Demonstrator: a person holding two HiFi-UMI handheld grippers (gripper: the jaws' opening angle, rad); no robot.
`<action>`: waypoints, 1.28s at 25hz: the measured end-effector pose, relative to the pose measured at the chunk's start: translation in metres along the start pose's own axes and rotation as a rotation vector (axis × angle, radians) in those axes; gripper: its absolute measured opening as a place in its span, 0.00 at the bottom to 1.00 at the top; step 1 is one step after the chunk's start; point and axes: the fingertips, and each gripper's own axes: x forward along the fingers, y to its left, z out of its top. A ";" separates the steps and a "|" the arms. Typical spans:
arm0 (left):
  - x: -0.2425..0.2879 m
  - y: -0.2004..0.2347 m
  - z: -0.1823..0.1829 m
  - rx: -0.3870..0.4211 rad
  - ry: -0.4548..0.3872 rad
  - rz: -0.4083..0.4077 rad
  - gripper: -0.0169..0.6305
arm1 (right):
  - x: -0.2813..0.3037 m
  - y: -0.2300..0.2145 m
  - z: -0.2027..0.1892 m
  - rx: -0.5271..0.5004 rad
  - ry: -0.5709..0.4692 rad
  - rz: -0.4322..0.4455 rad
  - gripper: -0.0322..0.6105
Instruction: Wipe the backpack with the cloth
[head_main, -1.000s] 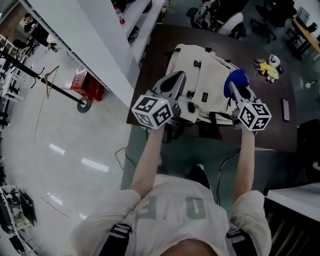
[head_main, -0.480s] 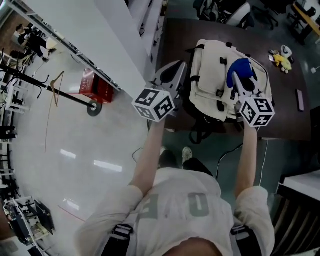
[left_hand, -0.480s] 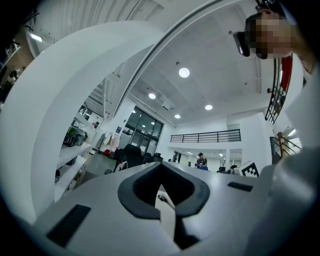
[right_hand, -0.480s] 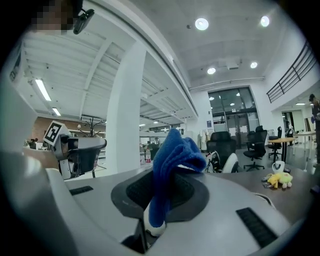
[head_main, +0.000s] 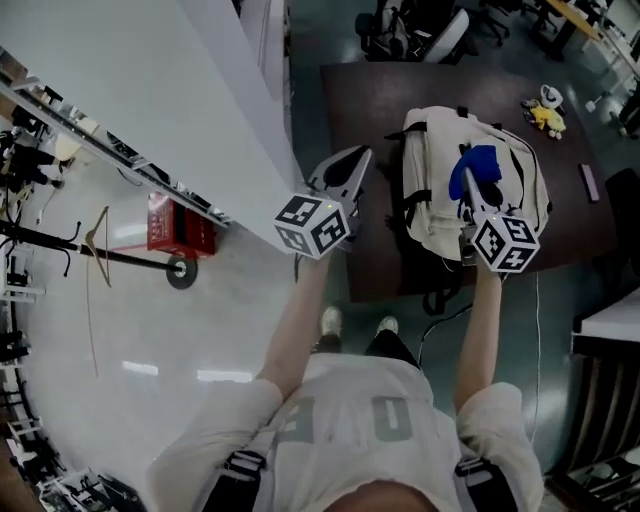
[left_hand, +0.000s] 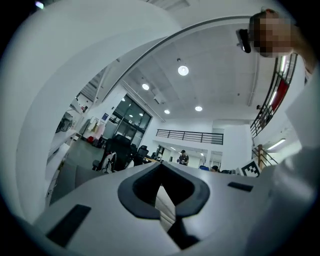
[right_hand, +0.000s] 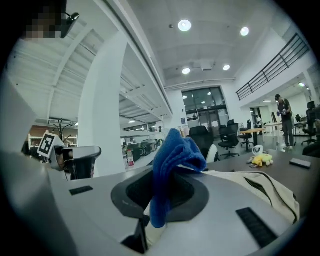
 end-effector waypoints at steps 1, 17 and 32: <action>0.003 0.006 0.002 0.001 0.006 -0.015 0.03 | 0.000 0.005 0.000 0.011 -0.007 -0.015 0.11; 0.106 0.056 -0.051 -0.002 0.214 -0.394 0.03 | 0.021 0.014 -0.015 0.074 -0.079 -0.376 0.11; 0.122 0.090 -0.104 0.067 0.237 -0.462 0.03 | 0.023 0.051 -0.044 0.138 -0.216 -0.478 0.11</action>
